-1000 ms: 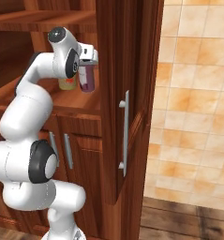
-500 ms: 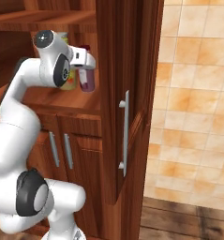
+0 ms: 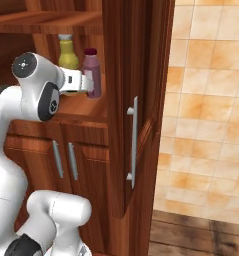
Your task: Sort all alcoholic drinks to one cabinet, and non-alcoholic drinks to the other.
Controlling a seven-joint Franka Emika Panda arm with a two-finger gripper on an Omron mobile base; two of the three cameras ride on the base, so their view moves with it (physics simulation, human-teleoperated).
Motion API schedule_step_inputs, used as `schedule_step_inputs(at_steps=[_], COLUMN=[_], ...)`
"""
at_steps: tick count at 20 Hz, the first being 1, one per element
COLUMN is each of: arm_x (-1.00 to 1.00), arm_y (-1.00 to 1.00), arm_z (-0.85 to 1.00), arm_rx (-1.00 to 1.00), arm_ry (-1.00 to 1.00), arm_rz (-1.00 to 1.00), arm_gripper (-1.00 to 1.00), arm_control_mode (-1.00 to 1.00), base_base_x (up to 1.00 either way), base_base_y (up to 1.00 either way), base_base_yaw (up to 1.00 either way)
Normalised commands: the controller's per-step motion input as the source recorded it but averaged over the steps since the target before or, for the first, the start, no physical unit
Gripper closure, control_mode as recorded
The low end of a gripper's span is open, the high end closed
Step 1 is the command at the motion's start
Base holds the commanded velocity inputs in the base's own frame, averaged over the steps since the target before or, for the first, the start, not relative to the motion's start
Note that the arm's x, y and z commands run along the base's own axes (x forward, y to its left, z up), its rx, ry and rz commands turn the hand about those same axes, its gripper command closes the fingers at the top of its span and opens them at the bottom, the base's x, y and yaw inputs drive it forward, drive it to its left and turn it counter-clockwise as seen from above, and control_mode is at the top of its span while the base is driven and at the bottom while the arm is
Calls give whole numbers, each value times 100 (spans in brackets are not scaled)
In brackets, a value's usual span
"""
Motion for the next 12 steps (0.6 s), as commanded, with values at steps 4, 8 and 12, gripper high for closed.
schedule_step_inputs(at_steps=[4,8,12], arm_x=[-100,-100,-100], arm_y=[-12,-5,0], arm_z=[-52,-64,-52], arm_rx=[0,-2,-4], arm_ry=[15,21,22], arm_rz=[0,0,0], arm_gripper=[-100,-100,-100], arm_control_mode=[-100,-100,-100], base_base_x=[0,0,0], base_base_y=[0,0,0], base_base_yaw=[0,0,0])
